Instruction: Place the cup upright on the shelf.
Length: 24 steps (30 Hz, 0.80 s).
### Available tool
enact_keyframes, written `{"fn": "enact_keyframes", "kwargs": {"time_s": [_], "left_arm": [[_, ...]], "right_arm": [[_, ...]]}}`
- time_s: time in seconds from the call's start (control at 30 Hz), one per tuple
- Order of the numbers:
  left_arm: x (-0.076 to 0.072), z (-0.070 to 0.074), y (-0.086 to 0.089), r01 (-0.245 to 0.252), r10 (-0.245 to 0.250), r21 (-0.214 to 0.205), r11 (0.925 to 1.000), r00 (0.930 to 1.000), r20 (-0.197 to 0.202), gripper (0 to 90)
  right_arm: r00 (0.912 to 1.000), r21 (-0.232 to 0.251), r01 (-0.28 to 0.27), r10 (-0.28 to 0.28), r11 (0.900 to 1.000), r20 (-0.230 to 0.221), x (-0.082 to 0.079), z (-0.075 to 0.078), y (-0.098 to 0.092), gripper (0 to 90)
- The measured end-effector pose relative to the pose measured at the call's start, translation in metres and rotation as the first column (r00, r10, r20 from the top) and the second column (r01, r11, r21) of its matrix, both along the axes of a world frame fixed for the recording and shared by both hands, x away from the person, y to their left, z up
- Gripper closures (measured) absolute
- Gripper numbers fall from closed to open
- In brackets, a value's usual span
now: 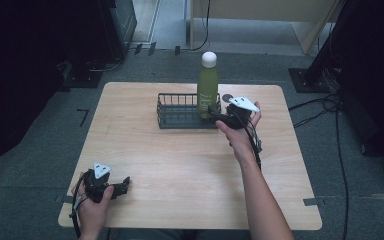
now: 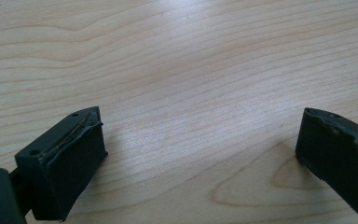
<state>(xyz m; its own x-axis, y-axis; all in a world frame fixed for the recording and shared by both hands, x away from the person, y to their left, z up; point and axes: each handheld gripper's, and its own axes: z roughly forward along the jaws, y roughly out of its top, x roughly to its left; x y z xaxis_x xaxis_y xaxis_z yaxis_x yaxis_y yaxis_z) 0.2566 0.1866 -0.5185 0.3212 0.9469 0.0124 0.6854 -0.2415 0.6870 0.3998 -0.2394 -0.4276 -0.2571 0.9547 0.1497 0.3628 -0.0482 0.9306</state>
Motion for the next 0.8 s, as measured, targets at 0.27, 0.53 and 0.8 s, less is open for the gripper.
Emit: {"fn": "enact_keyframes", "kwargs": {"time_s": [0.27, 0.53, 0.8], "left_arm": [[0.000, 0.000, 0.000, 0.000, 0.000, 0.000, 1.0000, 1.0000, 0.000, 1.5], [0.000, 0.000, 0.000, 0.000, 0.000, 0.000, 1.0000, 1.0000, 0.001, 1.5], [0.000, 0.000, 0.000, 0.001, -0.001, 0.002, 1.0000, 1.0000, 0.000, 1.5]], "right_arm": [[0.9998, 0.002, 0.004, -0.004, 1.0000, -0.020, -0.024, -0.013, -0.014, 0.0], [0.9993, -0.013, -0.004, 0.003, 0.9999, -0.037, -0.049, -0.022, -0.025, 0.0], [0.9983, -0.034, 0.012, -0.013, 0.9994, -0.056, -0.072, -0.032, -0.040, 0.0]]}}
